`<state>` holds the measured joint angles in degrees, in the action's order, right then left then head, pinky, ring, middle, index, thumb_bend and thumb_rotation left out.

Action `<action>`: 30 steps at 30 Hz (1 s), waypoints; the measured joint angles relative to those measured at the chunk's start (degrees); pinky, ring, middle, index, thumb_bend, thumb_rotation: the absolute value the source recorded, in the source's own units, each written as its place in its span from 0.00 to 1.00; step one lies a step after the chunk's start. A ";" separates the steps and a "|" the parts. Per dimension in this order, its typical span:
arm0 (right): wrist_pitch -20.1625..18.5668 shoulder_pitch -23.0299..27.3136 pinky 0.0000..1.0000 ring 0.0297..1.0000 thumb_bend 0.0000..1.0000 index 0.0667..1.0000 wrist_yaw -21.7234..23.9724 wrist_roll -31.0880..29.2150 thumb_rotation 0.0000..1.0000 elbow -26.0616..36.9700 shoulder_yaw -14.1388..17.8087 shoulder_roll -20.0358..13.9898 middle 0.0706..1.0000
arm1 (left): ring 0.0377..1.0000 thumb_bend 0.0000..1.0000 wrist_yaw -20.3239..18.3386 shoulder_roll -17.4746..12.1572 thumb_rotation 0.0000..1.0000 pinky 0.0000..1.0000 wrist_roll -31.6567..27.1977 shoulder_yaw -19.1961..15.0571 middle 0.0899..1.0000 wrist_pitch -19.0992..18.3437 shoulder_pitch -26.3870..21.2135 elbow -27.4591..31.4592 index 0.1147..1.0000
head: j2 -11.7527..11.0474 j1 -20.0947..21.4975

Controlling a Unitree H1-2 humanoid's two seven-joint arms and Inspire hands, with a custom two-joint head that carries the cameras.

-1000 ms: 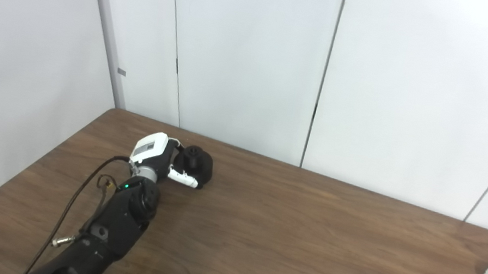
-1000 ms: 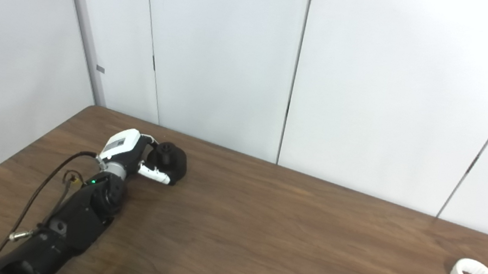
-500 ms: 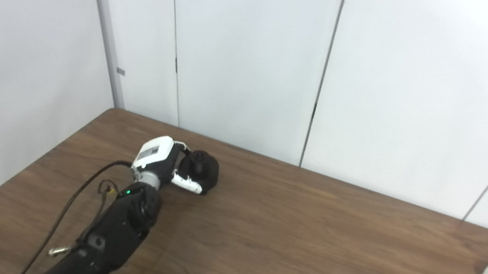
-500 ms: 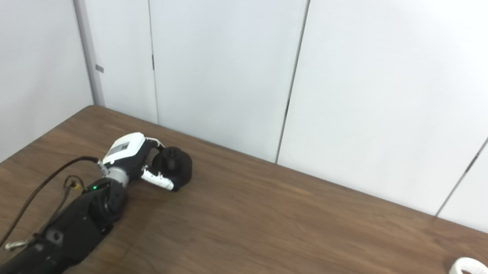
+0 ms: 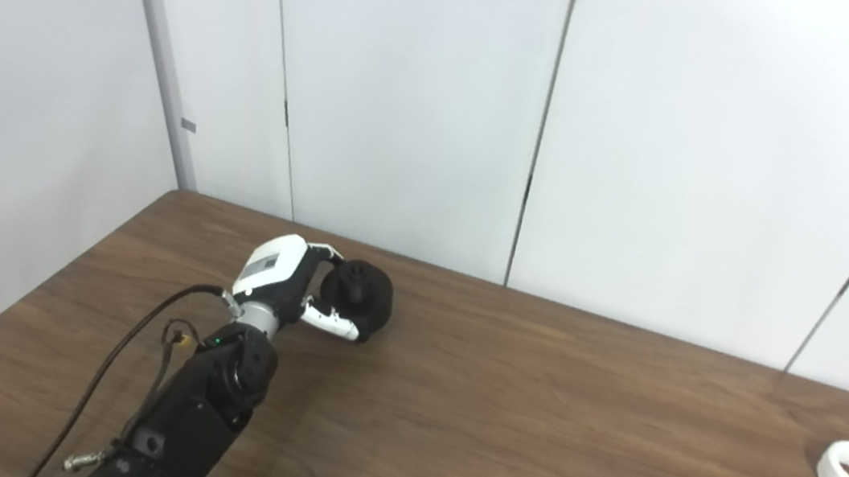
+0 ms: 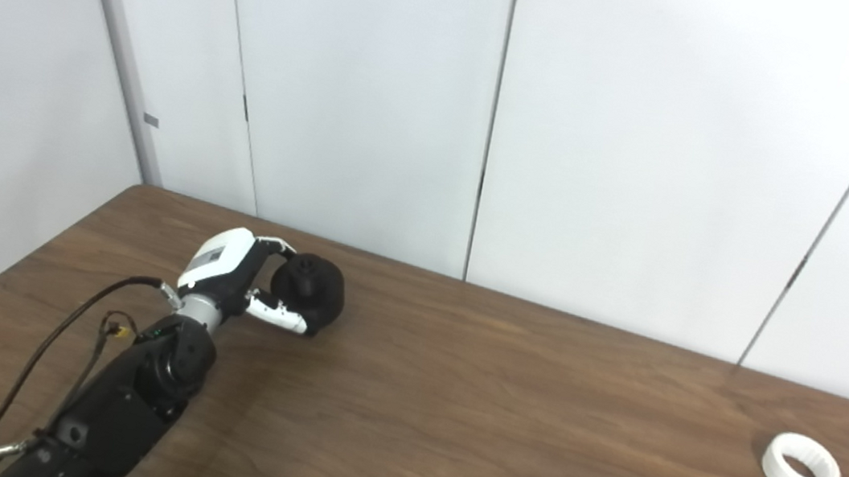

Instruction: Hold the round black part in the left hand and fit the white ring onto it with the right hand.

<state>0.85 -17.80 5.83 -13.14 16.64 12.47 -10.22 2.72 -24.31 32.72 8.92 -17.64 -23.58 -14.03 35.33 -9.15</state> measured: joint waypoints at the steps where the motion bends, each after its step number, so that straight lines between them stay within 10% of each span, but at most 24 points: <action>1: -0.24 -0.12 1.00 1.00 0.69 0.94 0.00 0.05 0.91 0.64 -0.13 -0.07 0.98 | 0.89 0.51 -0.94 0.03 0.07 0.85 0.00 0.03 0.81 -0.27 0.41 1.10 0.42 | 0.18 0.18; 14: -5.12 -0.52 1.00 1.00 0.51 0.96 -1.54 1.77 0.96 6.93 -1.30 1.45 0.98 | 0.87 0.51 -10.25 1.53 0.07 0.77 0.12 2.48 0.81 -3.85 7.61 18.08 0.42 | 3.78 5.63; 30: -5.61 -0.23 0.97 0.96 0.59 0.94 -1.93 3.12 0.91 6.91 -1.92 1.48 0.95 | 0.88 0.51 -18.52 2.58 0.07 0.82 5.00 8.02 0.82 -5.83 14.17 32.00 0.42 | 8.62 10.73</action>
<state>-4.76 -18.03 3.89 -10.03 23.55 10.55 -8.74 -15.80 -21.73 37.72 16.94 -23.47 -9.41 17.97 43.94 1.58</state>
